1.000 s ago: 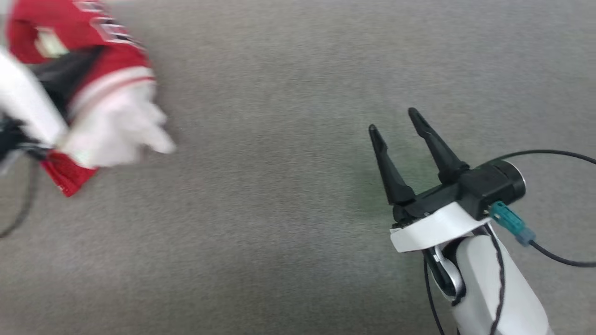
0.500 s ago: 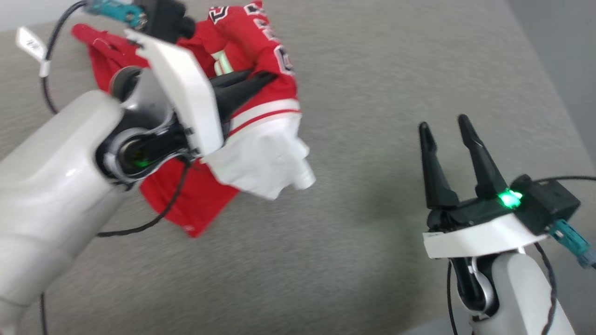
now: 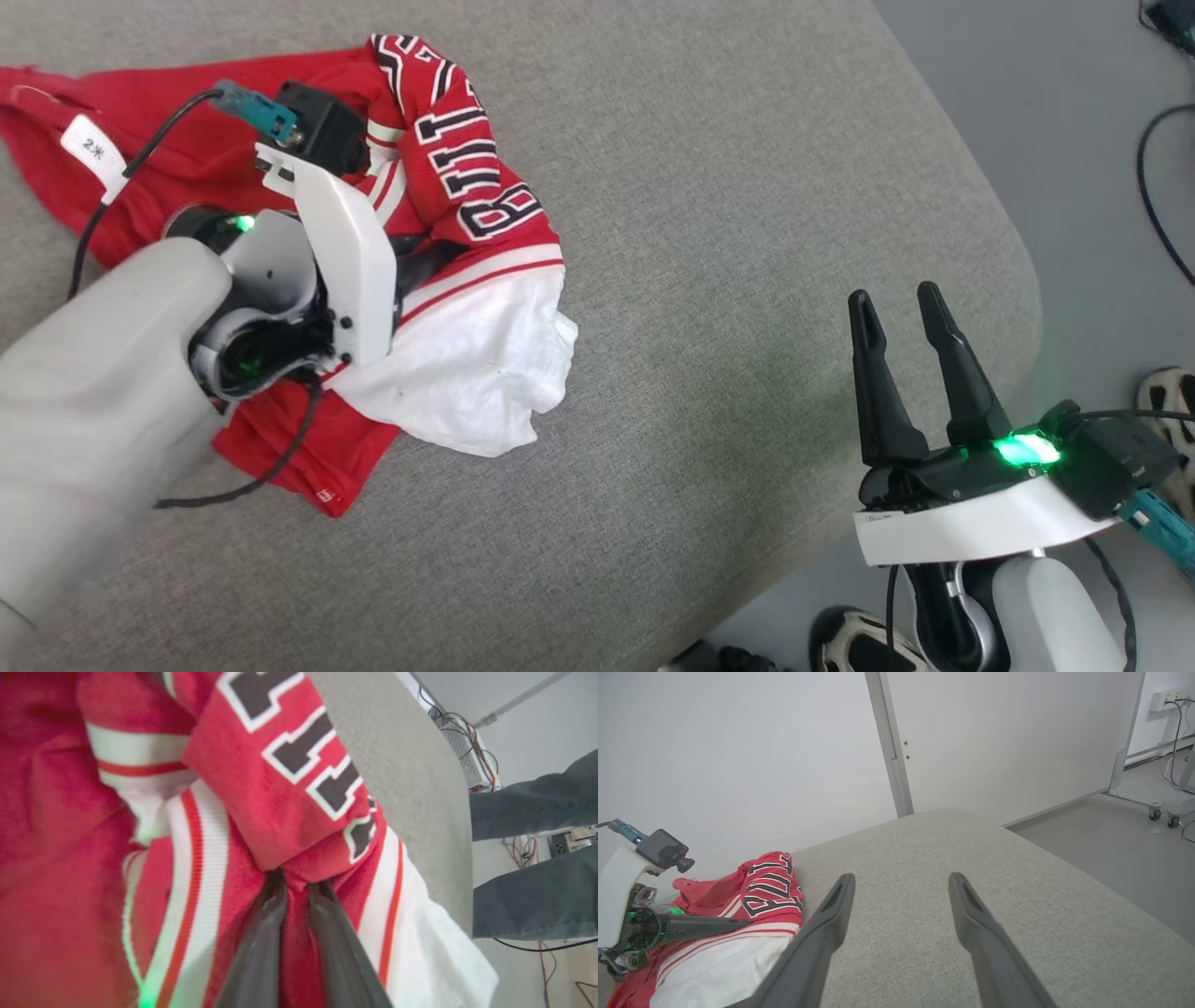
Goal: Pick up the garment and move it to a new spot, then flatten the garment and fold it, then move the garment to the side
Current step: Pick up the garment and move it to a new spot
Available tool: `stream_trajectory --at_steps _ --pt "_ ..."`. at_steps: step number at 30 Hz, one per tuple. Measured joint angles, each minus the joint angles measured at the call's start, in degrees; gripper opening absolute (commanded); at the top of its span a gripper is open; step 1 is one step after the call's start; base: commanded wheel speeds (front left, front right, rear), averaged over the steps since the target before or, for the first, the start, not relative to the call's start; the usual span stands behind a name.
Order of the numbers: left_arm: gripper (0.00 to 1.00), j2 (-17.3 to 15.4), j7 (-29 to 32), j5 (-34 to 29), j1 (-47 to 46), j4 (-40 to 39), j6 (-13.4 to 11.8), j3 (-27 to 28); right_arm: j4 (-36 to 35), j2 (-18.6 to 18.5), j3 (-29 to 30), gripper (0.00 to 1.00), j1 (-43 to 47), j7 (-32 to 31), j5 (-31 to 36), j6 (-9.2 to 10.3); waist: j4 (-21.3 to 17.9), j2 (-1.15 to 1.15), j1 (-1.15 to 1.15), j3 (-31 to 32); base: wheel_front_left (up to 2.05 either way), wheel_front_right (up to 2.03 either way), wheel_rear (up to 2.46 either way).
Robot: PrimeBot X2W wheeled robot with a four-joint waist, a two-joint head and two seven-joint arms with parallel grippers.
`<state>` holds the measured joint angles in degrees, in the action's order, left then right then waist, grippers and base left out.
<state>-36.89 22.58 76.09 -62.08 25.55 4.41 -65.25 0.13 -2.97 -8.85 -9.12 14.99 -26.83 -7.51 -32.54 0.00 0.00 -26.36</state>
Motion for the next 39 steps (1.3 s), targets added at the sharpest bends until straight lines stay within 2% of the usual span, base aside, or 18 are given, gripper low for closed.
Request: stream_trajectory --at_steps 7,8,11,12,13,14,15,21,26,30,34,39 --pt "0.00 -1.2 3.2 -3.7 -2.8 0.8 2.7 -3.0 -1.4 0.0 -0.5 1.00 0.5 0.0 -1.0 0.00 -0.6 0.00 0.00 -1.7 0.00 0.00 0.00" --pt "0.00 -1.4 4.2 -5.9 -3.5 0.6 3.2 -3.9 -1.5 0.0 -0.9 1.00 0.4 0.0 -1.0 0.00 -0.6 0.00 0.00 -2.0 0.00 0.00 0.00" --pt "0.00 -1.7 4.3 -7.4 -4.1 0.3 3.4 -4.5 -1.5 0.0 -2.0 1.00 -0.2 0.0 -0.7 0.00 -0.6 0.00 0.00 -2.1 0.00 0.00 0.00" --pt "0.03 -1.8 4.1 -7.6 -4.2 0.2 3.5 -4.7 -1.4 0.1 -2.3 1.00 -0.5 0.0 -0.4 0.00 -0.6 0.00 0.00 -2.0 0.00 0.00 0.00" --pt "0.22 -1.7 3.7 -7.5 -4.2 0.1 3.5 -4.8 -1.3 0.1 -2.2 1.00 -0.9 0.0 0.2 0.00 -0.4 0.00 0.00 -1.9 0.00 0.00 0.00" --pt "0.45 -1.7 3.2 -7.6 -4.4 -0.3 3.5 -5.1 -1.2 0.0 -2.1 1.00 -1.2 0.0 0.7 0.00 0.0 0.00 0.00 -1.8 0.00 0.00 0.00" --pt "1.00 -1.7 2.7 -7.6 -4.7 -0.9 3.4 -5.4 -0.9 0.0 -2.0 1.00 -1.4 0.0 1.2 0.00 0.5 0.00 0.00 -1.6 0.00 0.00 0.00" --pt "1.00 -2.0 -2.3 -3.9 -5.4 -5.2 3.1 -5.1 1.7 0.1 -0.5 1.00 -3.2 0.0 5.5 0.00 4.8 0.00 0.00 0.7 0.00 0.00 0.00" --pt "1.00 -2.4 -11.9 -1.9 -3.8 -6.5 3.1 -3.5 4.6 0.1 0.6 1.00 -4.5 0.0 10.4 0.00 9.5 0.00 0.00 3.7 0.00 0.00 0.00" --pt "1.00 -3.7 -22.9 -4.3 1.1 -3.2 3.1 -3.6 7.2 0.1 2.0 1.00 -4.8 0.0 14.2 0.00 13.7 0.00 0.00 6.4 0.00 0.00 0.00" --pt "1.00 -3.8 -31.3 -2.5 7.9 1.0 3.1 -4.0 9.5 0.1 3.2 1.00 -4.9 0.0 17.5 0.00 18.0 0.00 0.00 9.1 0.00 0.00 0.00" --pt "1.00 -2.9 -36.4 3.3 15.7 4.1 3.1 -2.4 11.5 0.1 5.4 1.00 -4.1 0.0 20.8 0.00 23.3 0.00 0.00 12.6 0.00 0.00 0.00"
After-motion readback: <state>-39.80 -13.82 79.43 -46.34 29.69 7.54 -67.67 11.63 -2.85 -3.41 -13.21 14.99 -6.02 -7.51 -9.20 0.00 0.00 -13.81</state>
